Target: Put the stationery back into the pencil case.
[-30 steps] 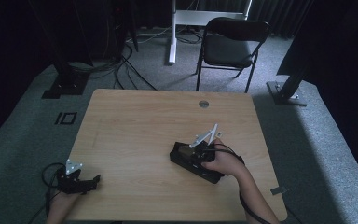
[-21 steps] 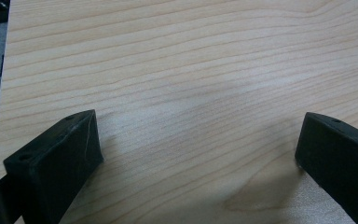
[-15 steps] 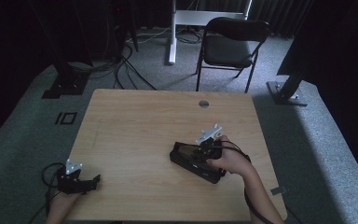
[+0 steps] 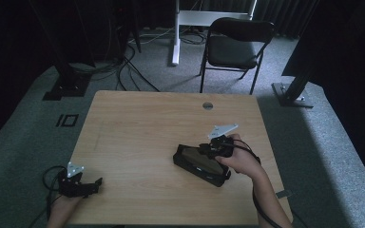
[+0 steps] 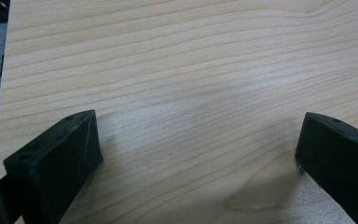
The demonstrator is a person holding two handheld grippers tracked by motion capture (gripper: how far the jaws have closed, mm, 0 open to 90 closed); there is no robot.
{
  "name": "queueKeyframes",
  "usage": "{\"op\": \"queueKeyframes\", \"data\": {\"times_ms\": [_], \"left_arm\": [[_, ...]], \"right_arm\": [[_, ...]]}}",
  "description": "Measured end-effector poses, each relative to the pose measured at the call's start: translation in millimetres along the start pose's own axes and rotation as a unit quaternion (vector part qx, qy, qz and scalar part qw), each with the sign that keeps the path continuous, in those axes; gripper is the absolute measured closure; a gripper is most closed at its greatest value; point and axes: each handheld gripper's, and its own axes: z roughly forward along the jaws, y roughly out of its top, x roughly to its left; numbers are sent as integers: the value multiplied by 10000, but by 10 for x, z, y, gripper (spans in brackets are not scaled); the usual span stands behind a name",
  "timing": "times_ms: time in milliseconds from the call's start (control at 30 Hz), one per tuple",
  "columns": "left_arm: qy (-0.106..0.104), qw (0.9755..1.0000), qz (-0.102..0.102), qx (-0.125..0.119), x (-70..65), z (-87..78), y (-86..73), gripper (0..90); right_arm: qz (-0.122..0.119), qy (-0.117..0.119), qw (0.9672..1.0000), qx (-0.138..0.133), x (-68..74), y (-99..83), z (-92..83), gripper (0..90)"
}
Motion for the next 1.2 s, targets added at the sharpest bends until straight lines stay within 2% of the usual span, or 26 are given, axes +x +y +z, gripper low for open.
{"op": "queueKeyframes", "data": {"times_ms": [100,300,567,733,933,1200], "left_arm": [[-1,10000,0,0,0,0,0,3],[0,10000,2,1,0,0,0,3],[0,10000,0,0,0,0,0,3],[0,10000,0,0,0,0,0,3],[0,10000,1,0,0,0,0,3],[-1,10000,0,-1,0,0,0,3]], "right_arm": [[104,-167,9997,-141,-36,-4,-13,754],[267,-390,9985,-258,-98,-53,-3,748],[422,-586,9970,-266,-204,-146,1,738],[612,-798,9942,-385,-327,-249,-28,732],[733,-987,9913,-477,-463,-391,-37,724],[976,-1225,9854,-674,-661,-585,-19,703]]}}
